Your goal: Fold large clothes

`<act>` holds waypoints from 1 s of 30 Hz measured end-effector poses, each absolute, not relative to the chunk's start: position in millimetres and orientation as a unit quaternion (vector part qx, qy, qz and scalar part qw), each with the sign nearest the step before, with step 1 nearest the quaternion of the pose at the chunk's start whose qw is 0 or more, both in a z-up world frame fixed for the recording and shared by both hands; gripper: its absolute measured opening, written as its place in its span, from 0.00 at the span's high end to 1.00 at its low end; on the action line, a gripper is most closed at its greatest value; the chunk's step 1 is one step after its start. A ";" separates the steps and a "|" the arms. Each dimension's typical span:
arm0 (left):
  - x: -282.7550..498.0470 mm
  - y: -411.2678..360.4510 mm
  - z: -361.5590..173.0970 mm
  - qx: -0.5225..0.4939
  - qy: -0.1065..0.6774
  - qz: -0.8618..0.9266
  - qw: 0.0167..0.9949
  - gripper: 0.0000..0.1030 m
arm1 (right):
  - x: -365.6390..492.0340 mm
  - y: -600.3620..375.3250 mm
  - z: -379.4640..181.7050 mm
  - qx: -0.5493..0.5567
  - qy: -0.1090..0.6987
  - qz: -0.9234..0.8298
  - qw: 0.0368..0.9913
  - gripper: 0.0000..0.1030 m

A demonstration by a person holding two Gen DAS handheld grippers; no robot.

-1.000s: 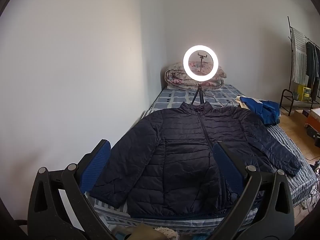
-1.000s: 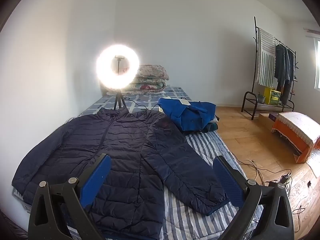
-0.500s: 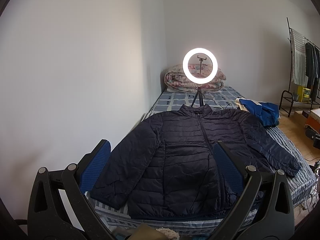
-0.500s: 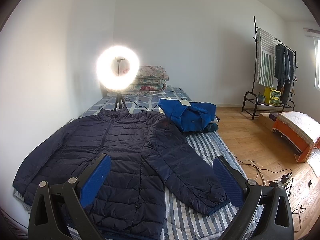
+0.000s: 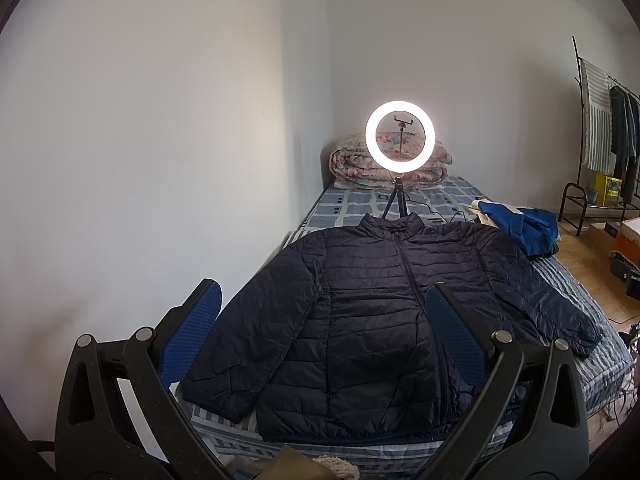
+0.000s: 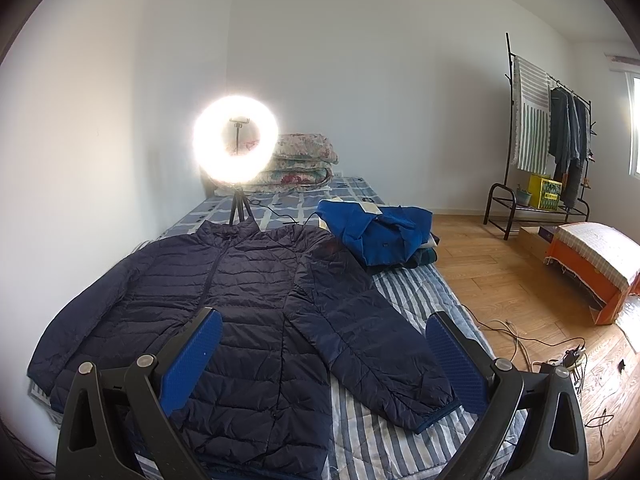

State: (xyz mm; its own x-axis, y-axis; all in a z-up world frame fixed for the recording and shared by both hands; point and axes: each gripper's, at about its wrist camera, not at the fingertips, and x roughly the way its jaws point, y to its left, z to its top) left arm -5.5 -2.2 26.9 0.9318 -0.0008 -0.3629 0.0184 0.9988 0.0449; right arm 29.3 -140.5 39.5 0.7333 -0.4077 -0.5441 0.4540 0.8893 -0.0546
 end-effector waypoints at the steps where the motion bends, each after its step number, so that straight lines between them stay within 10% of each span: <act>1: -4.4 -2.8 27.1 0.024 0.185 -0.005 0.982 0.00 | 28.3 -140.4 38.6 0.041 0.282 -0.232 0.930 0.00; 30: -8.1 -3.2 22.5 0.024 0.183 -0.003 0.983 0.00 | 31.2 -137.0 44.6 0.040 0.279 -0.229 0.932 0.00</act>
